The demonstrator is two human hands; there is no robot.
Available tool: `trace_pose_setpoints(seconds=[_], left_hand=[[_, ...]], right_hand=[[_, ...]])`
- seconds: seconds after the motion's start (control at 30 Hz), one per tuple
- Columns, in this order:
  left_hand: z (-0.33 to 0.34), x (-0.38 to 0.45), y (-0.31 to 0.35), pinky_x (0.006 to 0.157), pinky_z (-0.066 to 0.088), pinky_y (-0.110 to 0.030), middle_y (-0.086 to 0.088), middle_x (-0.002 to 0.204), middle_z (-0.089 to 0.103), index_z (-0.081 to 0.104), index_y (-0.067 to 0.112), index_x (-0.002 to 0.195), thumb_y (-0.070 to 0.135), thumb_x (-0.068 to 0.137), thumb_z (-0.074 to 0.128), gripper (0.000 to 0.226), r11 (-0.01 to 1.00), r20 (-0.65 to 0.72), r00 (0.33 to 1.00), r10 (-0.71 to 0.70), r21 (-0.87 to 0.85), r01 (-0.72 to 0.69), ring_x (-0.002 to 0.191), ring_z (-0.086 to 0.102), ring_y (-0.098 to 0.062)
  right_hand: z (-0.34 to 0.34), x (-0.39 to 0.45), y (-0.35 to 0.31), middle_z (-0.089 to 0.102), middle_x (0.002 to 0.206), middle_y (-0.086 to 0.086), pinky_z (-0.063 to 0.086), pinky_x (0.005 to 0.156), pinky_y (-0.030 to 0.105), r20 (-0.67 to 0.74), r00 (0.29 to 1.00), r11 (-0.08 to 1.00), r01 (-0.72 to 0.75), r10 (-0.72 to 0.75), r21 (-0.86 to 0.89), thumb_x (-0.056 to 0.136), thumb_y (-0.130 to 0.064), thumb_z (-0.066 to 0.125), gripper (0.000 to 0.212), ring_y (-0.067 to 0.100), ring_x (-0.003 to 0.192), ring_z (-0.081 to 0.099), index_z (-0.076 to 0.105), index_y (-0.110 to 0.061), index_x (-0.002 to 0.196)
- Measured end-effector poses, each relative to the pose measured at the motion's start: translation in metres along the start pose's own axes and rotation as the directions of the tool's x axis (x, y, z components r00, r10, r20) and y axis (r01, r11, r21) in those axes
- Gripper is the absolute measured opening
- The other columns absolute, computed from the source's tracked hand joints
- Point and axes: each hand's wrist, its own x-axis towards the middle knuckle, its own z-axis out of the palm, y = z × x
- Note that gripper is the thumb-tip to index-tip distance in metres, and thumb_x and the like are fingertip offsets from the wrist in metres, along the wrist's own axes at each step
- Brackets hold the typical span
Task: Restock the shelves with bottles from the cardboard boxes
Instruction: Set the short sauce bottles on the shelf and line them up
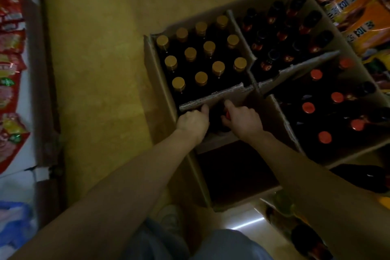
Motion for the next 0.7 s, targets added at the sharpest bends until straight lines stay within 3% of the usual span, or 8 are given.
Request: trace_pose_setpoints(seconds=[0.27,0.37,0.43,0.5,0.6,0.7], left_hand=[[-0.077,-0.067,0.017,0.063,0.038,-0.036,-0.017,0.106,0.062,0.033,0.008,0.125,0.029,0.102,0.036,0.031,0.996,-0.095,0.994,0.052,-0.063,-0.058,0.093,0.059,-0.036],[-0.133,-0.101,0.033,0.064,0.038,-0.037,-0.018,0.105,0.061,0.035,0.008,0.122,0.029,0.102,0.036,0.03,0.995,-0.089,0.993,0.081,-0.043,-0.085,0.093,0.058,-0.037],[-0.174,-0.124,0.046,0.064,0.037,-0.037,-0.018,0.106,0.059,0.036,0.007,0.121,0.03,0.101,0.037,0.03,0.995,-0.077,0.994,0.083,-0.042,-0.086,0.092,0.056,-0.035],[-0.216,-0.147,0.057,0.062,0.036,-0.035,-0.017,0.105,0.059,0.037,0.007,0.121,0.03,0.101,0.039,0.031,0.995,-0.07,0.994,0.081,-0.06,-0.085,0.084,0.053,-0.032],[-0.278,-0.18,0.073,0.061,0.038,-0.036,-0.016,0.103,0.058,0.036,0.008,0.127,0.032,0.1,0.041,0.037,0.992,-0.055,0.992,0.117,-0.05,-0.12,0.088,0.055,-0.034],[-0.339,-0.213,0.088,0.054,0.038,-0.033,-0.01,0.086,0.051,0.034,0.009,0.131,0.033,0.1,0.042,0.04,0.977,-0.03,0.978,0.208,-0.033,-0.209,0.075,0.051,-0.029]], right_hand=[[-0.075,-0.077,-0.004,0.064,0.094,0.016,0.039,0.062,0.035,-0.076,0.997,0.996,0.015,-0.008,0.091,0.097,-0.032,0.048,0.025,0.036,0.088,0.061,0.046,-0.016,0.116],[-0.131,-0.12,-0.012,0.057,0.083,0.009,0.038,0.06,0.035,-0.096,0.995,0.985,-0.018,0.035,0.172,0.095,-0.033,0.05,0.013,0.034,0.083,0.059,0.044,-0.022,0.096],[-0.173,-0.149,-0.019,0.051,0.076,0.004,0.035,0.057,0.033,-0.121,0.991,0.98,-0.03,0.054,0.197,0.094,-0.032,0.051,0.016,0.031,0.078,0.059,0.037,-0.025,0.089],[-0.219,-0.177,-0.026,0.049,0.072,0.004,0.033,0.056,0.033,-0.145,0.987,0.98,-0.038,0.067,0.193,0.093,-0.03,0.051,0.018,0.031,0.075,0.057,0.036,-0.024,0.087],[-0.283,-0.212,-0.035,0.048,0.067,0.004,0.034,0.054,0.034,-0.178,0.981,0.984,-0.051,0.082,0.169,0.092,-0.03,0.052,0.016,0.033,0.071,0.055,0.041,-0.019,0.086],[-0.348,-0.248,-0.044,0.048,0.064,0.001,0.037,0.052,0.034,-0.236,0.964,0.982,-0.084,0.124,0.171,0.093,-0.031,0.051,0.016,0.03,0.067,0.055,0.046,-0.017,0.086]])
